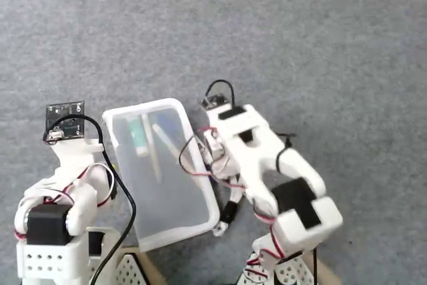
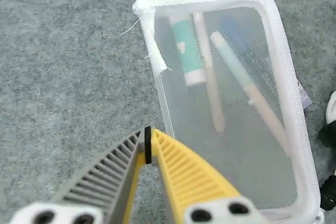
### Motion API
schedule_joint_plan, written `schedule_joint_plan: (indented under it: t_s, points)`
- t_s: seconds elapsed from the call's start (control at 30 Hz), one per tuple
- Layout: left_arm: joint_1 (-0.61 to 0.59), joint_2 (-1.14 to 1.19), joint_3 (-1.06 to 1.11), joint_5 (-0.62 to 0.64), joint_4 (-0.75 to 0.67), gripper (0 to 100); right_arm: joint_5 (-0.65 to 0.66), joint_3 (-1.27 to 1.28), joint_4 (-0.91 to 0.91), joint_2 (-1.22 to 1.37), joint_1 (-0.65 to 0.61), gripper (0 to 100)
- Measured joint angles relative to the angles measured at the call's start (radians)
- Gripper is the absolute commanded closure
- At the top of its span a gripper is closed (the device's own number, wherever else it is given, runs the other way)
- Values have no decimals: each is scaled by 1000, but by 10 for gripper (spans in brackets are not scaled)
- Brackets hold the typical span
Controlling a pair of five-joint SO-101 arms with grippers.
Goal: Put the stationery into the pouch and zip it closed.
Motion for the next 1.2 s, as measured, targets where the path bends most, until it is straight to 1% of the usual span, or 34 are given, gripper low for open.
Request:
schedule_joint_plan:
  t_s: [0.07, 0.2, 0.33, 0.47, 0.53, 0.63, 0.73, 0.8, 0.9, 0.97, 1.03, 1.2]
  points:
    - [0, 0, 0, 0, 0, 970, 5, -52, 28, 29, 8, 988]
    - [0, 0, 0, 0, 0, 970, 8, -152, 72, 71, 9, 986]
    - [0, 0, 0, 0, 0, 970, 8, -298, 155, 83, 2, 986]
    - [0, 0, 0, 0, 0, 970, 9, -433, 279, 83, 0, 986]
    - [0, 0, 0, 0, 0, 970, 9, -468, 334, 83, -8, 986]
    - [0, 0, 0, 0, 0, 970, 9, -479, 367, 63, -2, 986]
    - [0, 0, 0, 0, 0, 962, 9, -480, 374, -29, -6, 986]
    - [0, 0, 0, 0, 0, 895, 14, -480, 381, -109, -2, 986]
    - [0, 0, -17, 0, 17, 737, 14, -480, 382, -249, -5, 986]
    - [-2, 0, -41, 0, 40, 670, 14, -480, 387, -341, -6, 986]
    - [-3, 0, -61, 6, 51, 639, 14, -480, 387, -420, -6, 986]
    - [-3, 0, -68, 8, 51, 636, 14, -563, 388, -548, -75, 986]
